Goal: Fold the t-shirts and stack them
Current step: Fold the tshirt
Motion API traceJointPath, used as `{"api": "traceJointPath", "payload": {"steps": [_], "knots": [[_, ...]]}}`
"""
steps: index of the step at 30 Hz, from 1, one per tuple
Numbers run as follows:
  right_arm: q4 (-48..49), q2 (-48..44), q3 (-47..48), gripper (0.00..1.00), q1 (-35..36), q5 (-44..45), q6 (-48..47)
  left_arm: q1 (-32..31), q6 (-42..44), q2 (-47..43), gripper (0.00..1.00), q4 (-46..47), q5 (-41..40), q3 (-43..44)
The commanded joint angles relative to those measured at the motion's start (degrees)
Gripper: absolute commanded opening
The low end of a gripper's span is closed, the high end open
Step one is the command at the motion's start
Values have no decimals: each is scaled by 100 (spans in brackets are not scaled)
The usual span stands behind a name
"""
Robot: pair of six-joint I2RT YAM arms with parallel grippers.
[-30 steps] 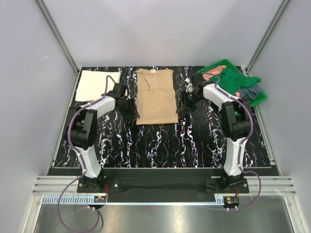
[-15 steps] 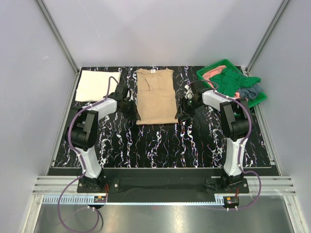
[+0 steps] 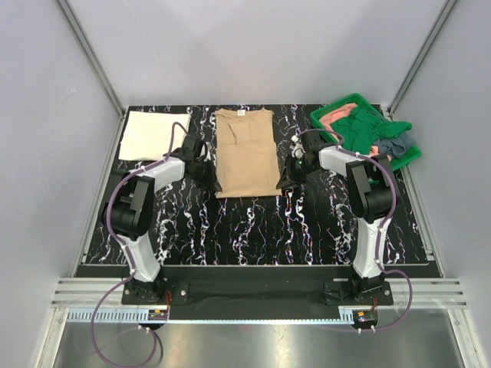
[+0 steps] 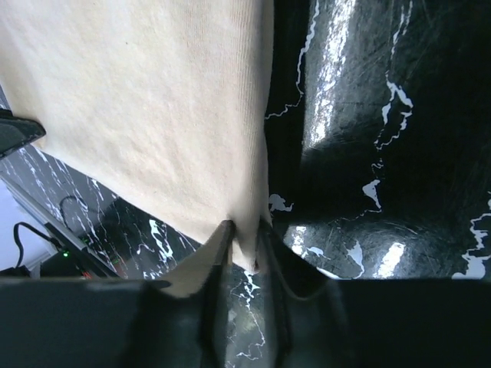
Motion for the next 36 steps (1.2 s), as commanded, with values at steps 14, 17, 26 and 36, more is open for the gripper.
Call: {"api": "traceJointPath", "payload": {"steps": [14, 17, 26, 36], "knots": [[966, -1081, -1006, 0, 115, -115, 499, -216, -306, -872, 0, 189, -416, -704], [1142, -1055, -1279, 0, 124, -115, 508, -295, -324, -916, 0, 295, -496, -959], [1644, -1424, -2141, 0, 168, 52, 569, -427, -403, -1084, 0, 488, -654, -1557], [1635, -2065, -2783, 0, 194, 237, 526, -462, -420, -1540, 0, 470, -707, -2014]]}}
